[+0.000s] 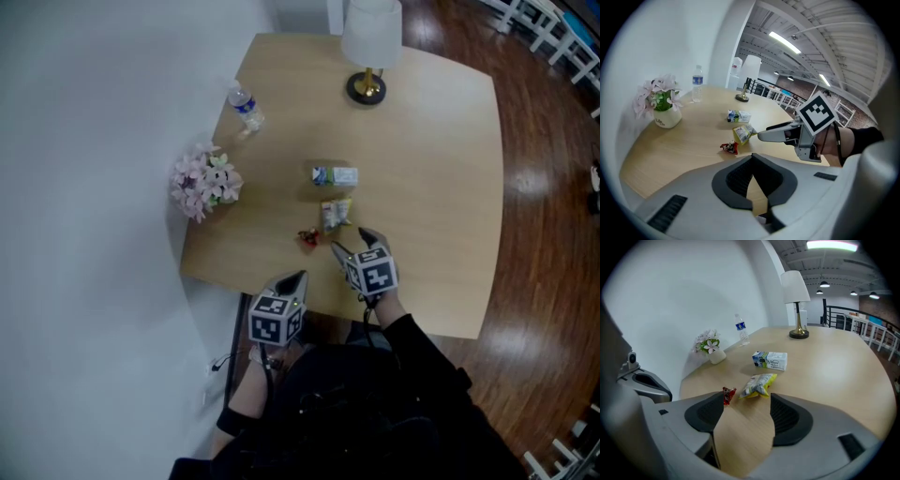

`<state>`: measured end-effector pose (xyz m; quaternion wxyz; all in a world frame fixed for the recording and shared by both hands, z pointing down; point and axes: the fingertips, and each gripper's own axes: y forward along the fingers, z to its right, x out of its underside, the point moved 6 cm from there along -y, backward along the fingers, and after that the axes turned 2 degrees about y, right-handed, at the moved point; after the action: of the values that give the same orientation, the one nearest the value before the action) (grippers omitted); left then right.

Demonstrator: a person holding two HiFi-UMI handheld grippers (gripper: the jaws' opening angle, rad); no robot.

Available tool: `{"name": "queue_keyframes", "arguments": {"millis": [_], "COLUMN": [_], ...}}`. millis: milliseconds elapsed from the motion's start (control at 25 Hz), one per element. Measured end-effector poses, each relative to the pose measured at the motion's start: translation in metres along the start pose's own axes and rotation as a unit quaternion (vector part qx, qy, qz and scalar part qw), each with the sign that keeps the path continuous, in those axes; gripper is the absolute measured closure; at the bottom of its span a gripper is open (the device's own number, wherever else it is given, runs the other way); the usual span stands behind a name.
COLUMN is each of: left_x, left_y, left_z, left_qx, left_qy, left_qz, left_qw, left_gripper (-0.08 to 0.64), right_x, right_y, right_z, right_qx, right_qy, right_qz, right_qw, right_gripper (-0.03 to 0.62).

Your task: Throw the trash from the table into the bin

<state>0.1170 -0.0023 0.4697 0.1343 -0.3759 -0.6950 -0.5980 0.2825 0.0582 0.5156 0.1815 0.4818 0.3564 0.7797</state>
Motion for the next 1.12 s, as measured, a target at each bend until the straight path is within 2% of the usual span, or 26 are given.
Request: {"name": "queue_keyframes", "arguments": {"millis": [240,400,720,840,1120], "left_x": [-0.001,0.003,0.010,0.012,0.013], "left_y": [0.011,0.013,0.015,0.014,0.005], "left_z": [-0.004,-0.004,-0.008,-0.007,-0.003], "left_qx": [-0.011,-0.021,-0.032,-0.036,-0.031], "left_qy": [-0.013,-0.021,-0.028,-0.030,-0.024], "left_qz": [-0.016,-0.027,-0.038,-0.036,-0.021], "left_qw": [0.9997,0.9992,0.9984,0.9982,0.9990], "left_gripper": [0.557,0.557,0.557,0.556,0.557], "right_x": [-0.025,-0.039,-0.031,-0.031,-0.038], "right_y": [0.039,0.062,0.089,0.090,0.077], "right_z": [0.025,0.032,0.038,0.038,0.026], "right_qx": [0.018,0.016,0.017,0.017,0.001], "right_qy": [0.004,0.019,0.036,0.025,0.015], "right_qz": [-0.012,-0.023,-0.046,-0.034,-0.014], "right_qw": [1.000,0.999,0.998,0.999,1.000], "right_gripper": [0.272,0.272,0.273,0.370,0.472]}}
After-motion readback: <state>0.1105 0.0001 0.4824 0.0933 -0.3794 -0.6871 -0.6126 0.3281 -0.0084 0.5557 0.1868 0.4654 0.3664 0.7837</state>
